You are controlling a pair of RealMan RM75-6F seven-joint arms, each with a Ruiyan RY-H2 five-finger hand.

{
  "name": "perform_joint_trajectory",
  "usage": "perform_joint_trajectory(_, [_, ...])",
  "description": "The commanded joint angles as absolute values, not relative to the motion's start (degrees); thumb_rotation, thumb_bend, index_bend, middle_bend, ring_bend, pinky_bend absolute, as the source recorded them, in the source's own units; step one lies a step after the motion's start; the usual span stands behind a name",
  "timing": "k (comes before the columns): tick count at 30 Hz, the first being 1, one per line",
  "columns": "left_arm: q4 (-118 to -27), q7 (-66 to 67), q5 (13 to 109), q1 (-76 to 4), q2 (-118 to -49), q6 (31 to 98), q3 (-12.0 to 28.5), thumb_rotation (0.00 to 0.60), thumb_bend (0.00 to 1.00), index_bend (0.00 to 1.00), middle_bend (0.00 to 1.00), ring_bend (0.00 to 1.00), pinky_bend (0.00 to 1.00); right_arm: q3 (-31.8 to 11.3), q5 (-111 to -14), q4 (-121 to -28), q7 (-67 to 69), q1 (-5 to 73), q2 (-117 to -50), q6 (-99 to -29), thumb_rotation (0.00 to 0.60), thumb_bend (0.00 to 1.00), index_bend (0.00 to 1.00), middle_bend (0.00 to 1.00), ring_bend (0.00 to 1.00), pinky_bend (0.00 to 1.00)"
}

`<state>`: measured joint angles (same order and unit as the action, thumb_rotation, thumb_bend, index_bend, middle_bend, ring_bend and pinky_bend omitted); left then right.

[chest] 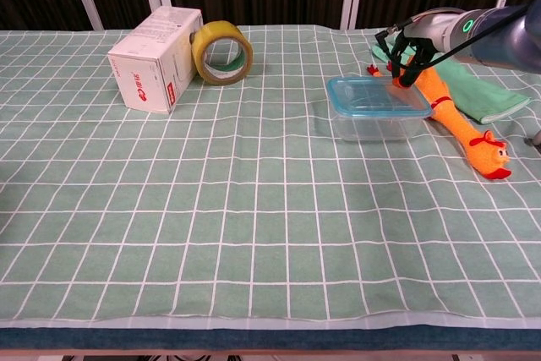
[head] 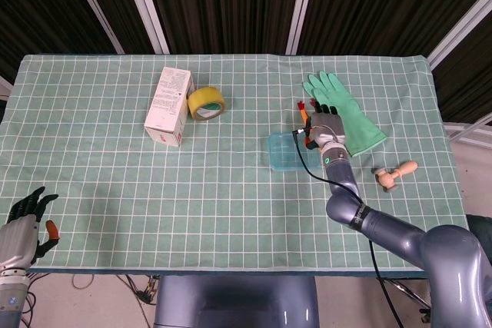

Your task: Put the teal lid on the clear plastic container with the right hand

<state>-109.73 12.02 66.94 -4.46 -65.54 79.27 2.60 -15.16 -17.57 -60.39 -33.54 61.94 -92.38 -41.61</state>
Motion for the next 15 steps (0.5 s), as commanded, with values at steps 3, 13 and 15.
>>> perform_joint_trajectory(3, [-109.7, 12.0, 66.9, -4.5, -65.5, 79.2, 2.6, 0.6, 0.74, 0.18, 0.0, 0.0, 0.0, -14.9, -16.9, -59.6, -34.2, 62.3, -92.9, -41.3, 0.6, 0.46, 0.66, 0.01, 0.0, 0.0])
perform_joint_trajectory(13, [-109.8, 11.9, 66.8, -4.5, -65.4, 79.1, 2.6, 0.6, 0.74, 0.18, 0.0, 0.0, 0.0, -14.4, -15.3, -58.6, -35.4, 63.0, -93.2, -39.5, 0.6, 0.46, 0.66, 0.01, 0.0, 0.0])
perform_joint_trajectory(15, [-109.8, 11.9, 66.8, -4.5, -65.4, 79.1, 2.6, 0.6, 0.74, 0.18, 0.0, 0.0, 0.0, -14.1, -15.0, -58.8, -35.8, 63.1, -93.1, -39.3, 0.6, 0.46, 0.66, 0.01, 0.0, 0.0])
